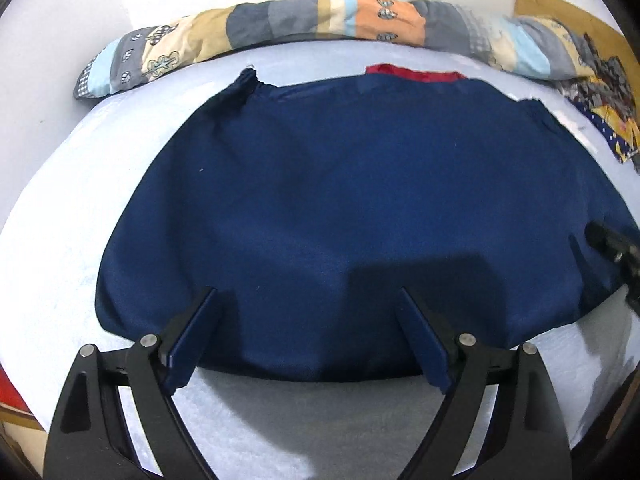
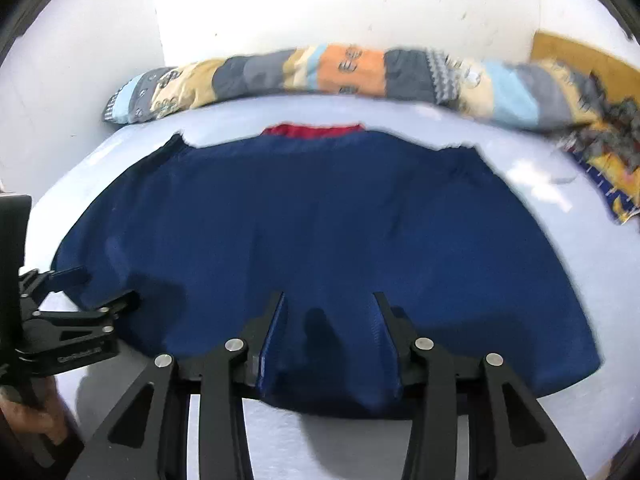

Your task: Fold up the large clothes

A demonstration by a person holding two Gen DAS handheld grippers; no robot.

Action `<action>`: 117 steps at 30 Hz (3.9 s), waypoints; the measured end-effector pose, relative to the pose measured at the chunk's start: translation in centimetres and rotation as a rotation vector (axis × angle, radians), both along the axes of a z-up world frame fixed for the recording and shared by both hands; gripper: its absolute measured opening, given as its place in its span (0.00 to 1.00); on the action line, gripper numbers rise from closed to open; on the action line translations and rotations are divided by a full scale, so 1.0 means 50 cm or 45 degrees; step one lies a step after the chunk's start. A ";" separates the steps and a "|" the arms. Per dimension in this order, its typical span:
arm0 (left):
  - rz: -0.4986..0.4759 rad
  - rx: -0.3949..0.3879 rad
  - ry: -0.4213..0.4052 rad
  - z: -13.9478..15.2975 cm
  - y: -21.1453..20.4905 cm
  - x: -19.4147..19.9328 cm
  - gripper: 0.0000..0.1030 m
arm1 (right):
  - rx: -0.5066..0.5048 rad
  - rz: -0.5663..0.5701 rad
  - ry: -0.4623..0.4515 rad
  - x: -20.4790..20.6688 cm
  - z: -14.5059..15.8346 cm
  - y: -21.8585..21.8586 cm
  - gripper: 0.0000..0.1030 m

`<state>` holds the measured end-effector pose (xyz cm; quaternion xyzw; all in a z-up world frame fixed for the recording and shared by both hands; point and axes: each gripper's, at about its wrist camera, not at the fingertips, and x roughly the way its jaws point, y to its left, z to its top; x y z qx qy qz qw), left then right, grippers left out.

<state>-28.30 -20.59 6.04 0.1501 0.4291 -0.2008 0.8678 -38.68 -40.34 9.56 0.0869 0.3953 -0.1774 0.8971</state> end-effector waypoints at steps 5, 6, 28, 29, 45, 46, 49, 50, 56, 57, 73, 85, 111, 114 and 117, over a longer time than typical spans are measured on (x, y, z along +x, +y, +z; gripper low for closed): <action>0.034 -0.013 -0.011 -0.003 0.007 0.002 0.87 | 0.177 -0.056 0.114 0.009 -0.047 -0.040 0.51; 0.038 -0.020 -0.011 -0.001 0.007 0.002 0.87 | 0.162 -0.047 0.112 0.008 -0.048 -0.037 0.51; -0.004 0.035 -0.041 -0.012 -0.025 -0.009 0.87 | 0.097 -0.072 0.142 0.024 -0.066 -0.009 0.68; -0.004 0.037 -0.041 -0.012 -0.025 -0.009 0.87 | 0.095 -0.072 0.142 0.025 -0.066 -0.009 0.68; 0.067 -0.007 0.025 -0.012 0.000 0.018 0.87 | 0.195 -0.116 0.143 0.004 -0.049 -0.047 0.68; 0.069 -0.007 0.030 -0.012 0.000 0.019 0.87 | 0.195 -0.133 0.146 -0.001 -0.046 -0.055 0.68; 0.067 0.010 0.029 -0.012 -0.003 0.017 0.87 | 0.202 -0.211 0.175 -0.019 -0.043 -0.084 0.68; 0.063 0.013 0.032 -0.013 -0.002 0.017 0.87 | 0.210 -0.236 0.183 -0.025 -0.043 -0.096 0.68; 0.074 0.019 0.061 -0.007 0.016 0.029 0.87 | 0.180 -0.306 0.263 -0.056 -0.044 -0.137 0.68; 0.085 0.019 0.058 -0.003 0.022 0.030 0.87 | 0.176 -0.306 0.264 -0.062 -0.044 -0.139 0.68; 0.317 -0.049 0.352 -0.001 0.144 0.062 0.87 | 0.591 -0.483 0.139 -0.178 -0.031 -0.244 0.73; -0.073 -0.194 -0.040 0.081 0.037 -0.072 0.87 | 0.650 -0.536 -0.048 -0.245 0.044 -0.243 0.74; -0.051 -0.171 -0.169 -0.002 -0.151 -0.081 0.93 | 0.766 -0.581 -0.265 -0.345 0.014 -0.332 0.75; -0.034 -0.083 -0.122 -0.026 -0.160 -0.059 0.94 | 0.861 -0.633 -0.297 -0.365 -0.004 -0.349 0.75; -0.010 -0.097 -0.056 -0.044 -0.153 -0.040 0.97 | 0.972 -0.657 -0.327 -0.374 -0.027 -0.364 0.75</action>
